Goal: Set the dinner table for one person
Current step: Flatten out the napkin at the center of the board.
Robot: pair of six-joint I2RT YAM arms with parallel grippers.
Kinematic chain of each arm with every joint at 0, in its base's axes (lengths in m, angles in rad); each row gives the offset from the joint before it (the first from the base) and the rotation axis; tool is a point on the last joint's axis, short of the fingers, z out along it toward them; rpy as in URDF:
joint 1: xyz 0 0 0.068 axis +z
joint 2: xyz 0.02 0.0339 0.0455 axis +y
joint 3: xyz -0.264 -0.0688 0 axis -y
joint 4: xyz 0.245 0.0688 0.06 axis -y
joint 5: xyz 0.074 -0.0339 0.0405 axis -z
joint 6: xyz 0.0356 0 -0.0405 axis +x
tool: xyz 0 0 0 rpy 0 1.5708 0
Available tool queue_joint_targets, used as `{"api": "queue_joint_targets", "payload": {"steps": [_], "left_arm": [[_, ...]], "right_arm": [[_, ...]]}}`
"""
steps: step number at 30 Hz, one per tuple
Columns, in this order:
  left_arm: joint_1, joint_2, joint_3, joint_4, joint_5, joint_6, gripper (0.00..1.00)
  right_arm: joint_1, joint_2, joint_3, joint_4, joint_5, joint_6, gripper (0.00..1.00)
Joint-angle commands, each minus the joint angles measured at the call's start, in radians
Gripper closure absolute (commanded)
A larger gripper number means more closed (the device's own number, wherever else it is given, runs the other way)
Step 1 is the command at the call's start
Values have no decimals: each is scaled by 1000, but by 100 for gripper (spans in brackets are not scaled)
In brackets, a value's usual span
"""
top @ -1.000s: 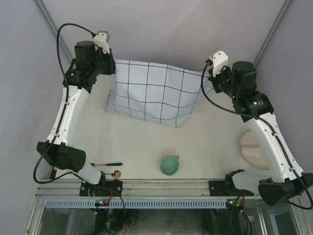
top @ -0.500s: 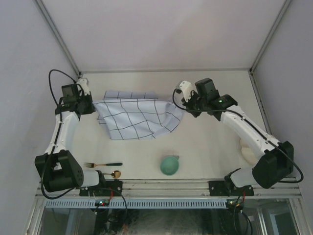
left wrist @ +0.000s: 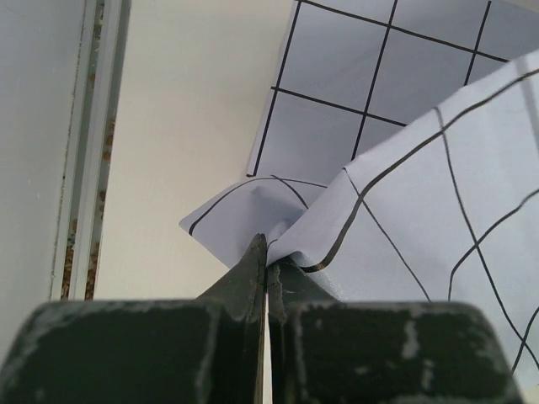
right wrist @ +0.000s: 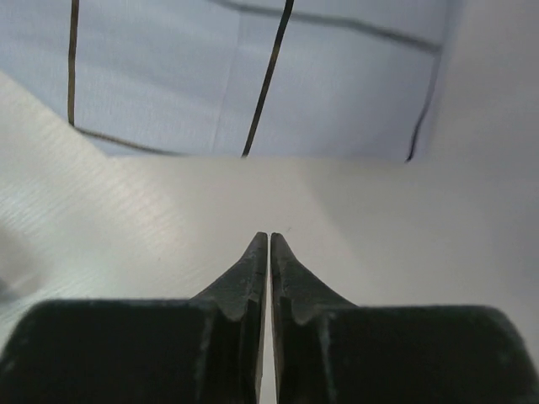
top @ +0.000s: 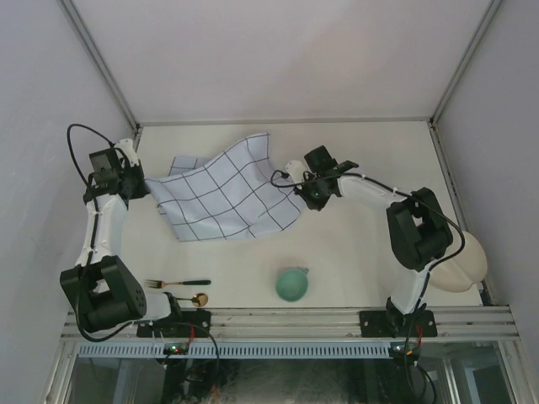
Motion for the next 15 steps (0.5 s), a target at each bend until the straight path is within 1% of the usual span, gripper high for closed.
{"api": "queue_joint_targets", "payload": {"steps": [1, 3, 4, 5, 6, 7, 8, 9, 10, 11, 12, 13, 14, 15], "left_arm": [[12, -47, 9, 59, -29, 34, 100], [11, -51, 14, 68, -45, 37, 100], [12, -56, 15, 72, -50, 37, 99], [12, -71, 13, 80, -54, 37, 100], [12, -86, 10, 90, -55, 37, 100], [12, -98, 7, 99, -57, 37, 100], [12, -105, 6, 100, -60, 40, 100], [13, -109, 6, 98, -69, 43, 100], [12, -109, 7, 90, -83, 43, 100], [14, -110, 4, 81, -95, 46, 100], [15, -111, -2, 73, -109, 51, 100], [16, -118, -13, 72, -118, 54, 100], [20, -136, -25, 73, -125, 56, 100], [21, -160, -42, 79, -127, 59, 100]], "right_arm": [[-1, 48, 216, 78, 11, -75, 81], [-16, 130, 362, 70, 17, -79, 49], [-23, 174, 444, 57, 18, -76, 27], [-28, 220, 544, 43, 13, -70, 9], [-36, 272, 653, 11, 4, -63, 2], [-40, 325, 756, -10, -9, -57, 1], [-46, 388, 906, -24, -20, -44, 0], [-50, 454, 984, -40, -31, -30, 0], [-52, 524, 1135, -56, -42, -13, 0], [-51, 599, 1251, -68, -53, 2, 0], [-44, 683, 1335, -73, -54, 17, 0], [-36, 726, 1390, -64, -51, 29, 0], [-26, 741, 1394, -37, -46, 41, 0], [-15, 735, 1354, 7, -43, 53, 0]]}}
